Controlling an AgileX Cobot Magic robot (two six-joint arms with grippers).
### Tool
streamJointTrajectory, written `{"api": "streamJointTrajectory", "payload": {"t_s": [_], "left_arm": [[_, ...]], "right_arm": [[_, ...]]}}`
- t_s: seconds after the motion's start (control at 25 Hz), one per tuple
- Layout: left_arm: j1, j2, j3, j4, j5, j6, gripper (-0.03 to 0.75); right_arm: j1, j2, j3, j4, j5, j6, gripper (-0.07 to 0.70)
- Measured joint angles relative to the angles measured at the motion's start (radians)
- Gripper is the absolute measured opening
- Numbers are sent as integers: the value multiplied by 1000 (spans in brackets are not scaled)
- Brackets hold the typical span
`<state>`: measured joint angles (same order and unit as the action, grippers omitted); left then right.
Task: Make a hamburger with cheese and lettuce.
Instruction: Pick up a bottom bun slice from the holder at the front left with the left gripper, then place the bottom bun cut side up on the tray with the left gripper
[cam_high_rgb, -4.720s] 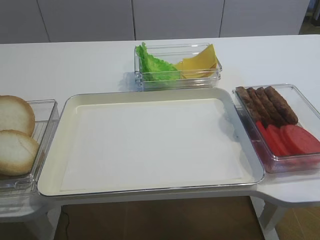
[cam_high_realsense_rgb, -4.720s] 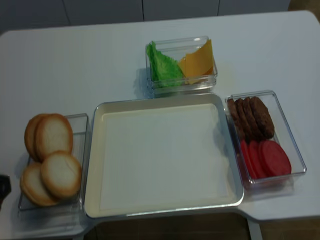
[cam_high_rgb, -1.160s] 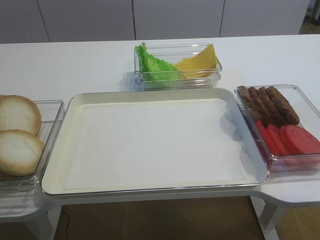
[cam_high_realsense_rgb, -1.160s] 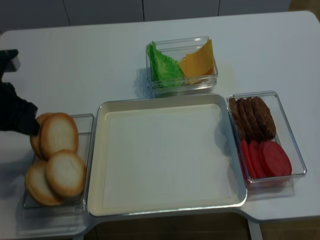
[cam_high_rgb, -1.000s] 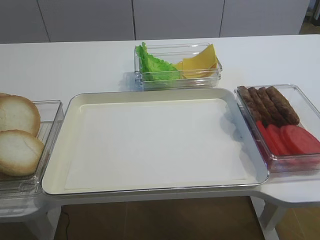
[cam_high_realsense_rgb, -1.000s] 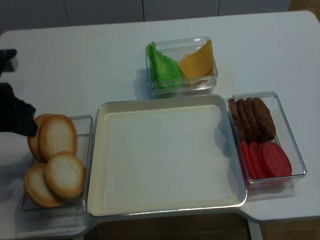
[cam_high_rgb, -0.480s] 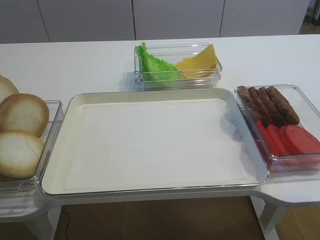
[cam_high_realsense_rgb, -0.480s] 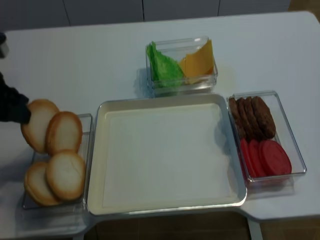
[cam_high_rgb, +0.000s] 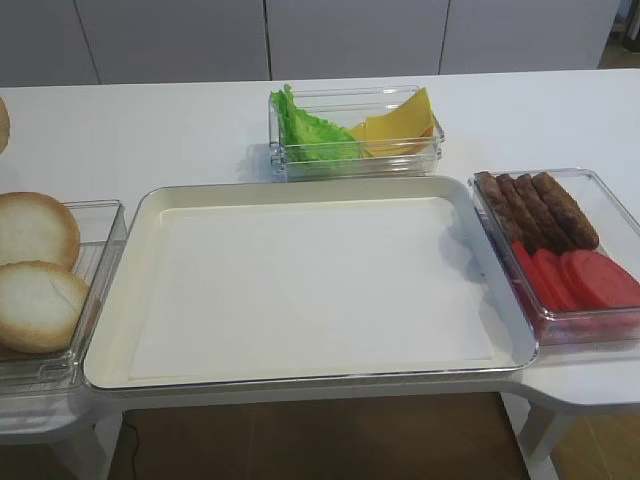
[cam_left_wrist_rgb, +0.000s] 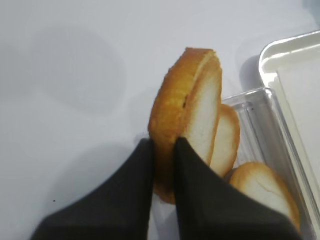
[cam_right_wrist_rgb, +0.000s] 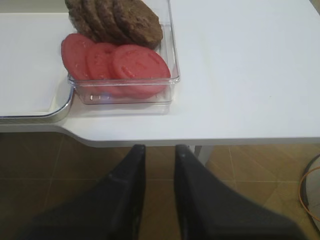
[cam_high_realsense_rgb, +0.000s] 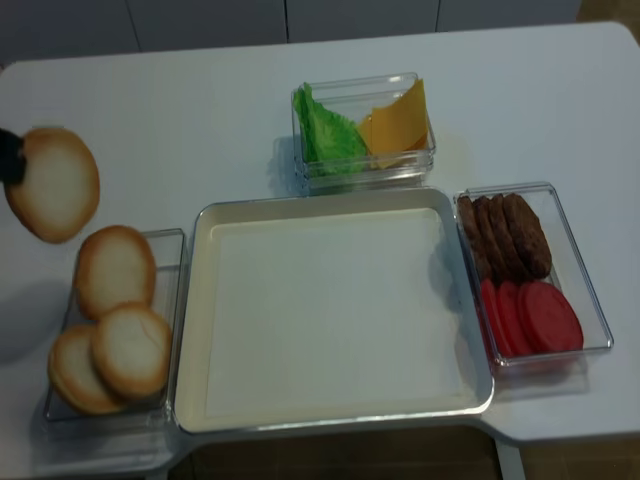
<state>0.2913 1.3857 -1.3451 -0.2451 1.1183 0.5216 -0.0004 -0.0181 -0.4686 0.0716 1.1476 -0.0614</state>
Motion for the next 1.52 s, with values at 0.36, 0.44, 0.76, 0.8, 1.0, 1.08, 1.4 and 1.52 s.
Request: {"api": "streamJointTrajectory", "payload": {"t_s": [0.36,0.44,0.76,0.8,1.0,1.08,1.4,1.52], "left_arm": [[-23,-22,-21,-232,76,-2,70],[-69,-22,-21,-255,105,15,70],[-318,7,-21,-343,121,19,70],[-348,20,-21,-369,121,11,70],[-456,121,-21,-446,102,-63,69],[-489,170,-21,-464,96,-74,69],[-606,345,-21,-506,80,-98,69],[-620,396,-21,-515,65,-130,69]], "right_arm": [[0,0,0,0,0,0,154],[0,0,0,0,0,0,153],[0,0,0,0,0,2,153],[0,0,0,0,0,2,153],[0,0,0,0,0,2,153],[0,0,0,0,0,2,153],[0,0,0,0,0,2,153],[0,0,0,0,0,2,153]]}}
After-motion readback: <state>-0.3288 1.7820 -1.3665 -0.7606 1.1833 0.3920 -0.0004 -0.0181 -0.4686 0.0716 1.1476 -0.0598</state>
